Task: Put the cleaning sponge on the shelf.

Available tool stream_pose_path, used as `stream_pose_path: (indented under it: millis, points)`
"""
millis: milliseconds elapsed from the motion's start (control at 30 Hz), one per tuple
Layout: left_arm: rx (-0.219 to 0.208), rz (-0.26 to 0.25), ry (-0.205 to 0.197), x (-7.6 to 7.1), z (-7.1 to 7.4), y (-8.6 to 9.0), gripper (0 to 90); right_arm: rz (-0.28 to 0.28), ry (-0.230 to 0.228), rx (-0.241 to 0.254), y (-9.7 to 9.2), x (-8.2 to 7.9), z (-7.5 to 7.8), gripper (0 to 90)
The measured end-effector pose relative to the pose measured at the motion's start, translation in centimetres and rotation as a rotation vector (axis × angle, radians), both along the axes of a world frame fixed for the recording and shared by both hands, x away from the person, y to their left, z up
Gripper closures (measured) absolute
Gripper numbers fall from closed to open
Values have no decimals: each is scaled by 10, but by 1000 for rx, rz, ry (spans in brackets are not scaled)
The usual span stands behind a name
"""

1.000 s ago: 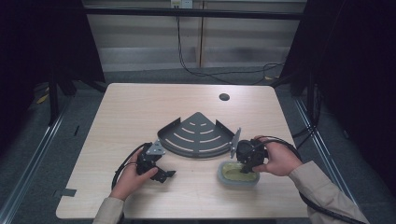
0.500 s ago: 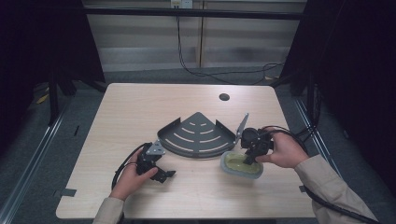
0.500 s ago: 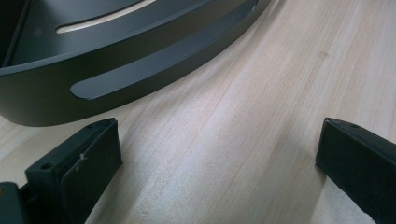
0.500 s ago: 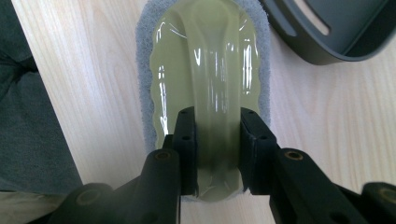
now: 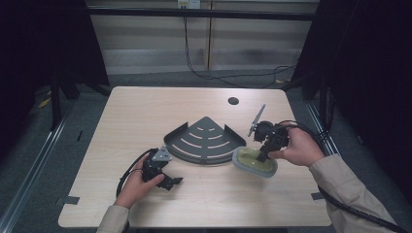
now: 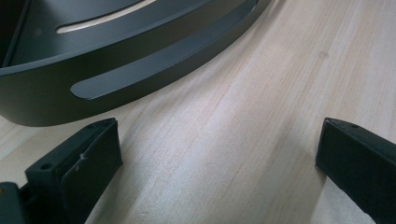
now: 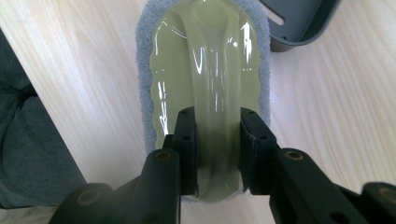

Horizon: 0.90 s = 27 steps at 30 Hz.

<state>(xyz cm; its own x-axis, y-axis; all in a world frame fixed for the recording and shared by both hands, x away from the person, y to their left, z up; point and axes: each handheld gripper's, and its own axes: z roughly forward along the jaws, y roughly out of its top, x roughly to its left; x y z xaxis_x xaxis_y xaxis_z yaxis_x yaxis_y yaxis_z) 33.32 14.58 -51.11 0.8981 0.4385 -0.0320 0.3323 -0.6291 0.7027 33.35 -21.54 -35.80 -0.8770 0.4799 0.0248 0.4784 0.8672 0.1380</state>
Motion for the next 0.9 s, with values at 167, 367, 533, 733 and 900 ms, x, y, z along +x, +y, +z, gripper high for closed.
stream_pose_path:
  millis: [167, 367, 533, 733, 900]
  points:
    - [2, -1, 2, 0, 0, 0, 0, -52, -13, 14, -1, 8, 7, 709]
    - [5, 0, 1, 0, 0, 0, 0, -94, -18, 25, 2, 18, 13, 709]
    - [5, 0, 2, 0, 0, 0, 0, -131, -19, 32, 6, 27, 17, 709]
    - [4, 1, 1, 0, 0, 0, 0, -171, -26, 33, 11, 40, 16, 709]
    - [5, 1, 1, 0, 0, 0, 0, -192, -32, 31, 14, 50, 14, 709]
